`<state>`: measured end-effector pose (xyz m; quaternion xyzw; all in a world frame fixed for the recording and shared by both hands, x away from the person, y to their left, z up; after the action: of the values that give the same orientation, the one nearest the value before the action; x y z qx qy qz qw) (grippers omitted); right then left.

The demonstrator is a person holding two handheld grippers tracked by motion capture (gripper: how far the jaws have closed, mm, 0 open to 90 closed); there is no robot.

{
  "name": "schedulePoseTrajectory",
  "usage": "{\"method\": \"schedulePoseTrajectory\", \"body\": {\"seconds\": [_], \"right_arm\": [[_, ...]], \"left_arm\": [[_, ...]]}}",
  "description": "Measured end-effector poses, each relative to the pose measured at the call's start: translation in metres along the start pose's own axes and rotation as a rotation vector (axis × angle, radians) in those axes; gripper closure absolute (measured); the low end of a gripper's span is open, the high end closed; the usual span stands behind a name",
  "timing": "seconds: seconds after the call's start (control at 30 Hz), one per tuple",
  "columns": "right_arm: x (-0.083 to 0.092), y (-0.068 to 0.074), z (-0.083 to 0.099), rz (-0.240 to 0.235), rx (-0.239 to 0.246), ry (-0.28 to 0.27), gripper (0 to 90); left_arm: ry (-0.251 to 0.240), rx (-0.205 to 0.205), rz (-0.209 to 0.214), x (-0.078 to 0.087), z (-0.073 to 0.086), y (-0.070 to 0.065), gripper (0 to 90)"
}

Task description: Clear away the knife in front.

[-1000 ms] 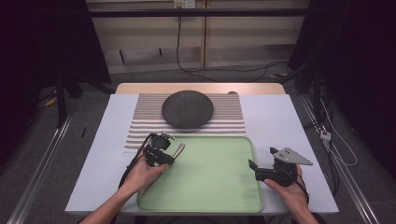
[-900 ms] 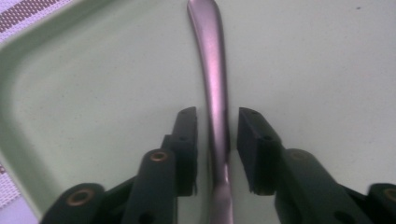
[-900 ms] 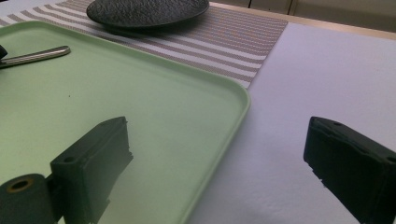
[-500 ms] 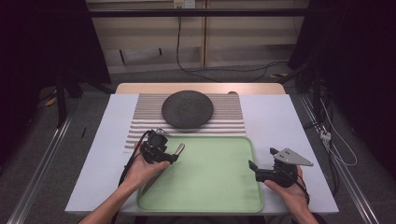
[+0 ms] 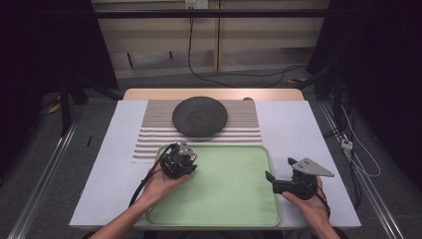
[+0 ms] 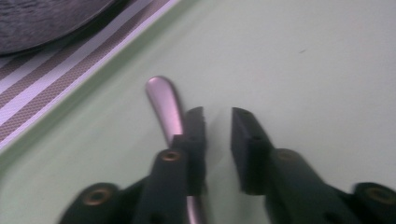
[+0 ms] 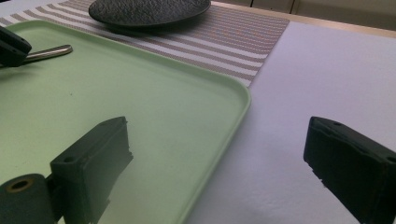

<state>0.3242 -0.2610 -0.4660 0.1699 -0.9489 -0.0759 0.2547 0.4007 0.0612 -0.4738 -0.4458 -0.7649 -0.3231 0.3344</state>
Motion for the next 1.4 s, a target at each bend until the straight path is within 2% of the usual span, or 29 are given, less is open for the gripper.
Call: {"method": "schedulePoseTrajectory", "body": {"seconds": [0.07,0.13,0.27,0.5,0.57,0.63,0.73,1.17,1.27,1.4], "right_arm": [[0.000,0.001,0.000,0.001,0.006,-0.001,7.0],[0.001,0.001,0.000,0.001,0.010,-0.001,6.9],[0.001,0.000,0.000,0.010,0.002,0.000,6.9],[0.001,0.000,0.000,0.014,0.002,0.001,6.9],[0.001,0.000,0.000,0.014,0.002,0.000,6.9],[0.001,0.000,0.000,0.014,0.003,0.000,6.9],[0.001,0.000,0.000,0.014,0.002,0.000,6.9],[0.001,0.000,0.000,0.014,0.003,0.001,7.0],[0.001,0.000,0.000,0.013,0.002,0.000,7.0],[0.001,0.000,0.000,0.013,0.002,0.000,7.0]], "left_arm": [[-0.016,0.027,0.020,-0.002,0.002,0.002,85.6],[-0.006,0.038,0.009,-0.001,0.003,0.003,90.0],[0.008,0.024,0.012,0.000,0.004,0.006,90.0],[0.026,0.029,0.010,0.003,0.009,0.009,90.0],[0.018,0.036,0.009,0.002,0.009,0.008,90.0],[0.029,0.019,0.007,0.003,0.009,0.008,90.0],[0.031,0.019,0.013,0.004,0.011,0.009,90.0],[0.045,0.038,0.036,0.012,0.020,0.013,90.0],[0.039,0.053,0.033,0.013,0.023,0.014,90.0],[0.045,0.050,0.039,0.015,0.025,0.016,90.0]]}}
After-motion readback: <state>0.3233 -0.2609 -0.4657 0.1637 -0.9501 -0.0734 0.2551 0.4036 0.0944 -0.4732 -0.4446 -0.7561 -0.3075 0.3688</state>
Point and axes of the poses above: each handheld gripper's, and its own axes: x roughly backward along the jaws, z roughly out of its underside, y roughly to its left, the point moved 5 cm from there along -x, roughly forward along the jaws, and after that the axes turned 14 degrees about -x, right-handed, at the moved point
